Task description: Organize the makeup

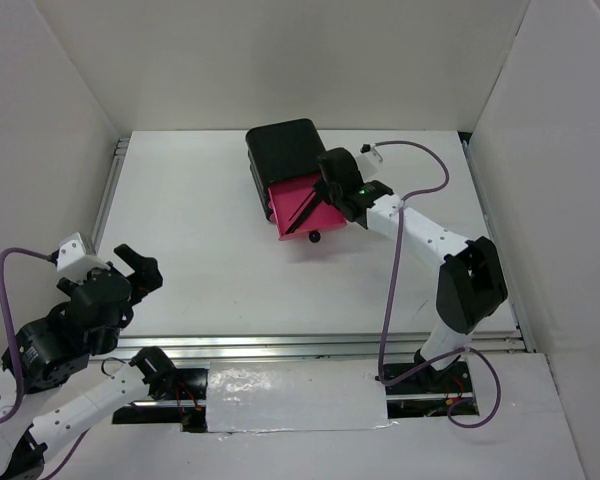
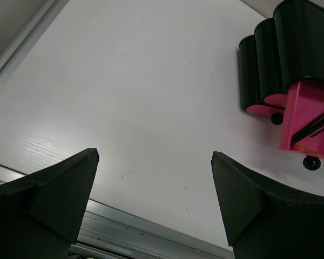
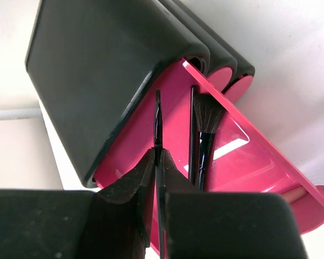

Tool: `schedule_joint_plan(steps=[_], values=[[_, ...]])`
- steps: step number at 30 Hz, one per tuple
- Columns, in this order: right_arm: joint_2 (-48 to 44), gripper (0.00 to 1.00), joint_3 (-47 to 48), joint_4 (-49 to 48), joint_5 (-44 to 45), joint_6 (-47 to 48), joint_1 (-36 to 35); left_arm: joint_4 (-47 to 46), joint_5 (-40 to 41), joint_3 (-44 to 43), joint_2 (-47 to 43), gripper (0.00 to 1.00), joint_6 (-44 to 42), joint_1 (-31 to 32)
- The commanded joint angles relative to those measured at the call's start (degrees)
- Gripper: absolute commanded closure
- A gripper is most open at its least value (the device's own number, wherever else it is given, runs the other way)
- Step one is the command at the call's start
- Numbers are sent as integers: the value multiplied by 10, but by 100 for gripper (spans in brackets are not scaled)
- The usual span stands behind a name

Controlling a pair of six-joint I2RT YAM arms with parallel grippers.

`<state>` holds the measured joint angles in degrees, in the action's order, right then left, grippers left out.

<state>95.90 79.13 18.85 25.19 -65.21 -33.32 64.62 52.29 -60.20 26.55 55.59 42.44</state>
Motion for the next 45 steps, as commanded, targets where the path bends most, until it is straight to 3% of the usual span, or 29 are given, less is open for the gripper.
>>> schedule_joint_plan(steps=[1,2,3,4,9,12,16,19,21,25,29,34,40,45], values=[[3,87,-6,-29,-3,-4,-6,-23,2,4,4,1,-12,-2],[3,84,-13,-34,-11,-3,-6,-24,2,4,2,1,-13,-2],[2,70,-15,-42,-15,2,-7,-24,3,4,2,1,-13,-1],[3,62,-14,-38,-15,5,-9,-24,2,4,0,1,-13,-2],[-9,32,7,-36,-10,35,-22,-25,0,4,-4,1,-15,-2],[-47,29,-14,-32,4,33,-25,-33,-5,6,-9,1,-23,-2],[-177,27,-145,-82,3,1,-24,-34,-7,7,-21,0,-24,-1],[-275,27,-348,-168,-26,-23,-26,-41,-10,10,-31,1,-28,-2],[-335,31,-420,-249,-46,-21,-25,-45,-12,11,-31,1,-32,-2],[-366,36,-568,-411,-121,10,-26,-45,-13,11,-25,1,-33,-1],[-326,28,-608,-592,-176,56,-25,-45,-17,10,-19,1,-36,-1],[-230,24,-594,-713,-216,104,-25,-85,-45,20,-33,1,-76,-1],[-152,25,-541,-716,-216,104,-25,-98,-64,25,-29,0,-90,-1],[-123,31,-525,-730,-213,101,-24,-101,-69,25,-19,1,-96,-1]])
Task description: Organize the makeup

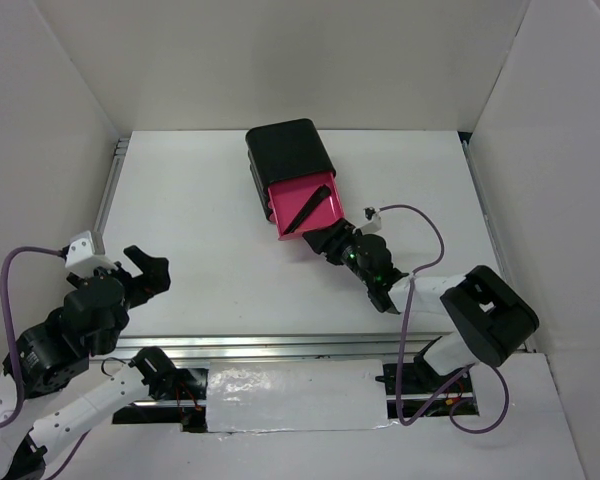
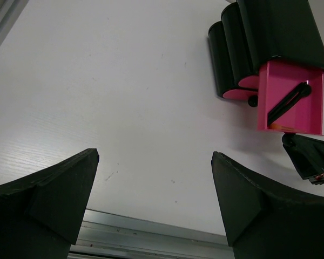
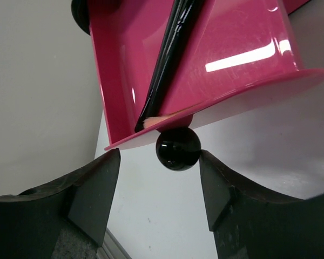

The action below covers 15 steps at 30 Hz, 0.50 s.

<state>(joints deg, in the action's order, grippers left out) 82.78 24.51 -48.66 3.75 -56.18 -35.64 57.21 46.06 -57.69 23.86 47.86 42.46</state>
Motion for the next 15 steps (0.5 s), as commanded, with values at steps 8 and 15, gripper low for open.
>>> schedule_joint_plan(steps=[8,15], values=[[-1,56,28,-35,10,34,-1,-33,-12,3,8,1,-26,0],[-6,65,53,-3,6,71,-1,-34,-14,3,14,1,-26,0]])
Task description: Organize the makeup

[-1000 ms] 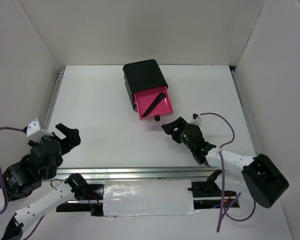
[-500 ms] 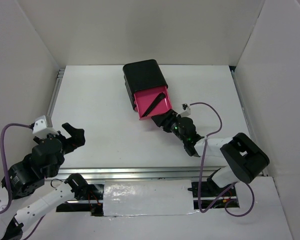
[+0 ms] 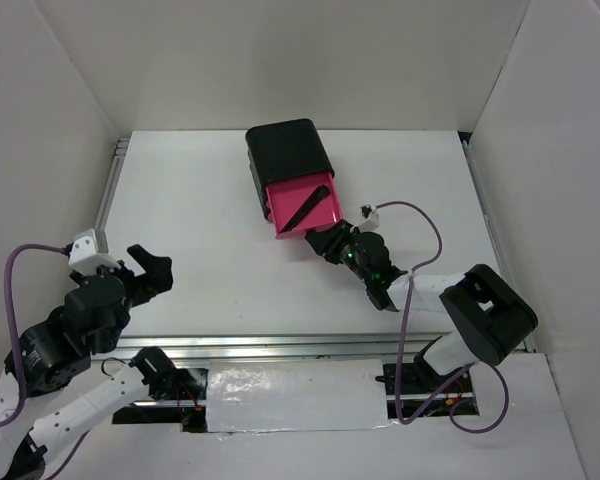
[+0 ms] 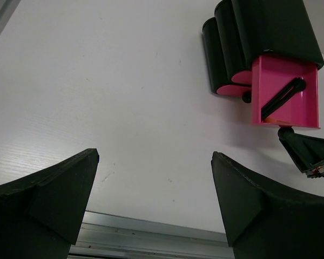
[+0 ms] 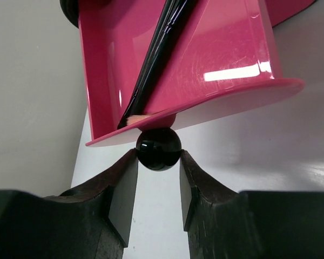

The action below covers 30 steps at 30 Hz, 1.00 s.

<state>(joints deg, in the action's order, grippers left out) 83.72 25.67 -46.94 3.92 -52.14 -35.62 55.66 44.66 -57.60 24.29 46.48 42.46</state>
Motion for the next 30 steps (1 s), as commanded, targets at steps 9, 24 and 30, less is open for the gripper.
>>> schedule_joint_plan(steps=[9,24,30], values=[[-23,66,101,31,-6,76,0,-20,-2,2,8,1,-15,0],[91,63,279,134,-37,129,28,-17,0,1,3,1,-12,0],[152,62,344,150,-57,143,37,-19,1,2,2,0,-13,0]])
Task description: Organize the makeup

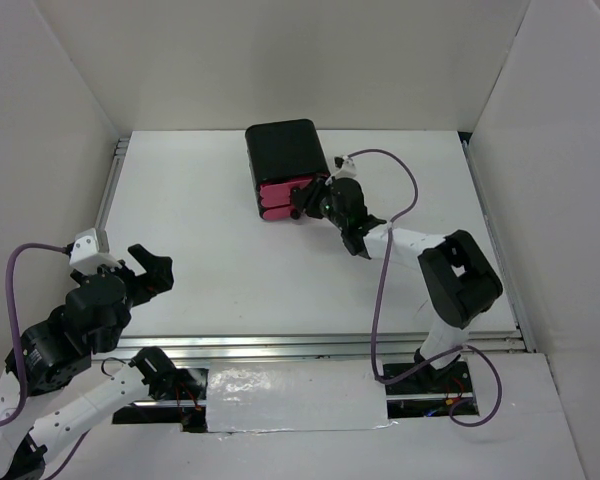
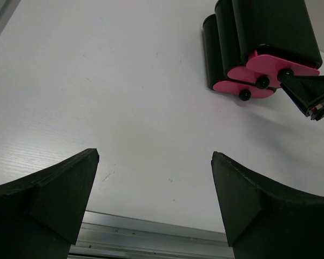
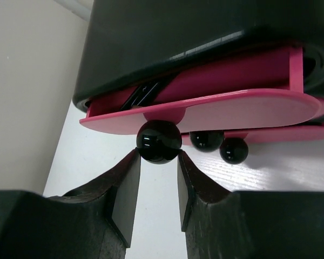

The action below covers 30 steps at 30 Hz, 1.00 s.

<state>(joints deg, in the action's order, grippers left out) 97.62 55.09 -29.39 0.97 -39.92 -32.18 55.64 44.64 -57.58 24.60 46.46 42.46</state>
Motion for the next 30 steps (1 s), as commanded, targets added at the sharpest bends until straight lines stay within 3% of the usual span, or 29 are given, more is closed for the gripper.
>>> schedule_joint_plan(steps=[1,11,17,18,19,20,23,26,27,30], values=[[19,62,64,-21,-27,20,5,-18,0,2,-1,1,-14,0],[48,56,112,-3,-38,37,27,-22,-3,2,10,1,-19,0],[22,30,105,12,-51,49,31,-23,-4,3,13,1,-20,0],[7,20,90,-3,-55,46,30,-23,-3,3,15,1,-19,0],[-8,18,50,-11,-57,41,29,-22,-3,2,19,1,-17,0],[-44,8,28,-21,-57,28,29,-22,-2,2,20,1,-17,0],[-144,0,-59,-23,-53,3,29,-28,-2,4,33,1,-20,-1],[-263,0,-111,54,-12,14,17,-33,-5,1,70,0,-27,-9],[-290,0,-90,169,-5,19,15,-33,-6,-1,103,1,-30,-15],[-384,0,-44,378,83,63,-28,-20,-17,-23,177,1,-39,-67]])
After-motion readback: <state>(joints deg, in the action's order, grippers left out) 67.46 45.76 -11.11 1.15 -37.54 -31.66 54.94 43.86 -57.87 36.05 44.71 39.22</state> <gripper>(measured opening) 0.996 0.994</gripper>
